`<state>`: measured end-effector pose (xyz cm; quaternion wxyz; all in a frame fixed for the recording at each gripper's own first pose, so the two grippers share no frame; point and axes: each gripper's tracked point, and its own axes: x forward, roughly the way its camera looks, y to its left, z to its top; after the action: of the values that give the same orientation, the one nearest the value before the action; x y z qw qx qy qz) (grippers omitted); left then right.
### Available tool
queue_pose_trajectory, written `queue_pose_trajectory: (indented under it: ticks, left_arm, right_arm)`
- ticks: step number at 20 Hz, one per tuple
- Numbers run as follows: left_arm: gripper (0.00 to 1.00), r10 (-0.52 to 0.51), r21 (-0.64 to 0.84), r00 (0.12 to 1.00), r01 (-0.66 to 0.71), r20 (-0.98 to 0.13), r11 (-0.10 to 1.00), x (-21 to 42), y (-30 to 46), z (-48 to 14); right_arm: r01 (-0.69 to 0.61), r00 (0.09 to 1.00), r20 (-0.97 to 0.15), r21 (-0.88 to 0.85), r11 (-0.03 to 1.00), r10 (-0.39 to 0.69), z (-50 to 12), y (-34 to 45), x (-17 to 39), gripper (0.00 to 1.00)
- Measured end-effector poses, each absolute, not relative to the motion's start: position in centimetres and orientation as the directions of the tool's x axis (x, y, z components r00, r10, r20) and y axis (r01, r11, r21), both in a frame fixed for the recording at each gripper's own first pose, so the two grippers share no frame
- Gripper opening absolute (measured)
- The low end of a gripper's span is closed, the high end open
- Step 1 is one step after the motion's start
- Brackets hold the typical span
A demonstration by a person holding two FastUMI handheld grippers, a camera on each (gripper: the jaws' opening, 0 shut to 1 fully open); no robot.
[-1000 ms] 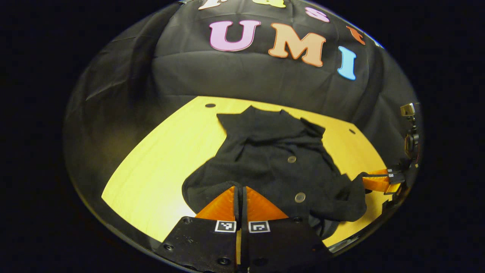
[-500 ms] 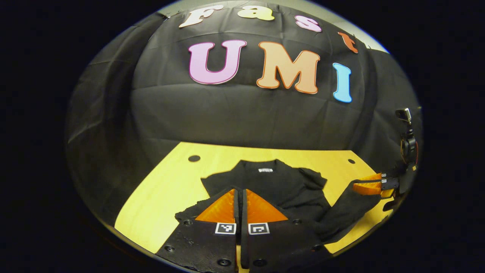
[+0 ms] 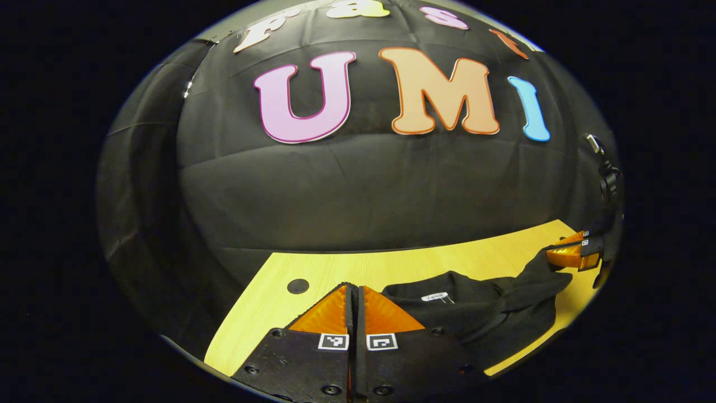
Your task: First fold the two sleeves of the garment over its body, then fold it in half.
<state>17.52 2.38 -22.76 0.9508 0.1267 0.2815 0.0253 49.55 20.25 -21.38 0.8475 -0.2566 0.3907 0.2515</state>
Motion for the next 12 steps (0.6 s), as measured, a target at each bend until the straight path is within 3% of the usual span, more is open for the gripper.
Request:
queue_pose_trajectory:
  ticks: [4, 5, 8, 9, 10, 12]
  left_arm:
    - [0.0, 0.161, 0.38, 0.818, 0.076, -0.553, 0.922, 19.3, 3.8, -25.7]
    - [0.24, 0.18, 0.437, 0.82, 0.093, -0.543, 0.895, 19.8, 4.6, -25.3]
    - [0.96, 0.152, 0.498, 0.844, 0.149, -0.515, 0.854, 21.9, 5.1, -25.1]
    - [1.0, 0.132, 0.495, 0.854, 0.16, -0.503, 0.854, 22.3, 4.9, -24.8]
    - [0.92, 0.11, 0.489, 0.865, 0.168, -0.489, 0.856, 22.6, 4.8, -24.2]
    - [0.92, 0.076, 0.473, 0.884, 0.172, -0.461, 0.864, 23.1, 4.1, -22.9]
  right_arm:
    - [-0.589, 0.571, -0.809, -0.283, 0.757, 0.142, -23.3, 20.3, 51.4, 0.11]
    - [-0.57, 0.584, -0.802, -0.296, 0.766, 0.125, -23.1, 20.3, 52.3, 0.11]
    - [-0.519, 0.62, -0.778, -0.312, 0.796, 0.099, -21.8, 20.1, 54.0, 0.64]
    - [-0.497, 0.633, -0.768, -0.311, 0.81, 0.094, -20.6, 19.8, 54.1, 0.82]
    - [-0.483, 0.641, -0.762, -0.305, 0.821, 0.094, -20.6, 19.5, 54.4, 0.99]
    - [-0.454, 0.659, -0.746, -0.294, 0.841, 0.095, -19.3, 19.1, 54.3, 1.0]
